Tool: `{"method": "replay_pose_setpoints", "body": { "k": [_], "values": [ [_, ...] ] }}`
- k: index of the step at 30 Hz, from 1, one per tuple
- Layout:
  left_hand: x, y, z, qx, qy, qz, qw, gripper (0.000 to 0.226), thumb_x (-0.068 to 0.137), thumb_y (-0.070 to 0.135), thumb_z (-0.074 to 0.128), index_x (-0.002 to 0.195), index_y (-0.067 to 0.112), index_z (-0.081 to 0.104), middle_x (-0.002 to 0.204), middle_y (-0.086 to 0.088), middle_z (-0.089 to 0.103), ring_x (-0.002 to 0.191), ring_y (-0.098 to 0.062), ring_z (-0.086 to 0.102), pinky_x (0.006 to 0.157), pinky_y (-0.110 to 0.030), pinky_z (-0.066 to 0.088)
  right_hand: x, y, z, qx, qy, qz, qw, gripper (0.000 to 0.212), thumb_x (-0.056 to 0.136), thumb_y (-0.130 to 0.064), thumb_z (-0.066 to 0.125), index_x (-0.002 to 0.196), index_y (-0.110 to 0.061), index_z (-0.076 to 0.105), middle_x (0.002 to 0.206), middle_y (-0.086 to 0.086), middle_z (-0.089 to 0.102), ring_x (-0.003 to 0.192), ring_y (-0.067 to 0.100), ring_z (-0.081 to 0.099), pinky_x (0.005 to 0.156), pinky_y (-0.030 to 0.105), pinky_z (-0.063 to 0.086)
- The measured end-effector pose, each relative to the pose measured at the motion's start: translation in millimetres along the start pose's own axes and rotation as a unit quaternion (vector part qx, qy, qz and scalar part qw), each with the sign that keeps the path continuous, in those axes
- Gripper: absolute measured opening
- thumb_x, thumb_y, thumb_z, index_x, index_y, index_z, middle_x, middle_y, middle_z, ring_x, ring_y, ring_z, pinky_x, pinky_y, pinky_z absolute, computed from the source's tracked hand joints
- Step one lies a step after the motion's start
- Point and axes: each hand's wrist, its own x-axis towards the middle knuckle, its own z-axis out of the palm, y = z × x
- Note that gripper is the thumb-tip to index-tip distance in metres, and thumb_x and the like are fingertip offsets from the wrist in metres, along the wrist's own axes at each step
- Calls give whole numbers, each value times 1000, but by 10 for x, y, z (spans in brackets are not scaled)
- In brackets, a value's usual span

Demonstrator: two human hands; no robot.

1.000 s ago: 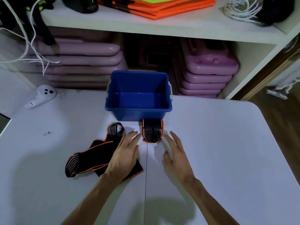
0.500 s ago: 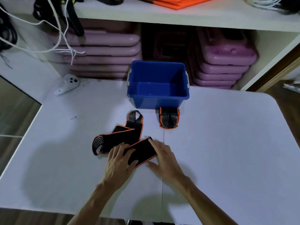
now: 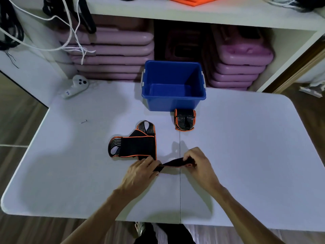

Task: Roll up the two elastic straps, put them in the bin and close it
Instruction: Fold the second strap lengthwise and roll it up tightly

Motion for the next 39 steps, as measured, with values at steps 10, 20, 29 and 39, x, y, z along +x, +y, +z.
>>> {"method": "replay_pose_setpoints", "body": {
  "k": [10, 20, 29, 39],
  "values": [
    [-233, -270, 335, 77, -35, -10, 996, 44, 89, 17, 44, 130, 9, 58, 139, -12, 54, 130, -25, 50, 107, -36, 42, -459, 472, -295, -103, 38, 53, 993, 52, 71, 22, 54, 104, -17, 59, 117, -29, 36, 104, 8, 49, 84, 8, 38],
    [-123, -488, 322, -8, -92, -34, 995, 54, 99, 37, 35, 143, 5, 40, 155, -13, 31, 147, -22, 20, 119, -34, 18, -589, 650, -259, -227, 16, 39, 973, 45, 90, -19, 34, 123, -19, 63, 140, 7, 55, 139, 30, 41, 102, 45, 44],
    [-390, -276, -294, 50, 133, -204, 969, 33, 90, 23, 56, 122, 22, 60, 130, -3, 51, 122, -26, 46, 99, -39, 36, -139, -40, 368, -119, 27, -35, 992, 35, 90, -24, 54, 124, -25, 61, 127, -5, 52, 121, 15, 49, 102, 33, 41],
    [-695, -611, -418, -112, 40, -412, 904, 18, 80, 4, 63, 96, 11, 65, 83, -5, 64, 77, -30, 62, 61, -31, 38, 281, -700, 856, -40, -98, -85, 991, 49, 91, -20, 58, 139, -26, 48, 130, -7, 46, 122, 14, 44, 104, 38, 43]
  ]
}}
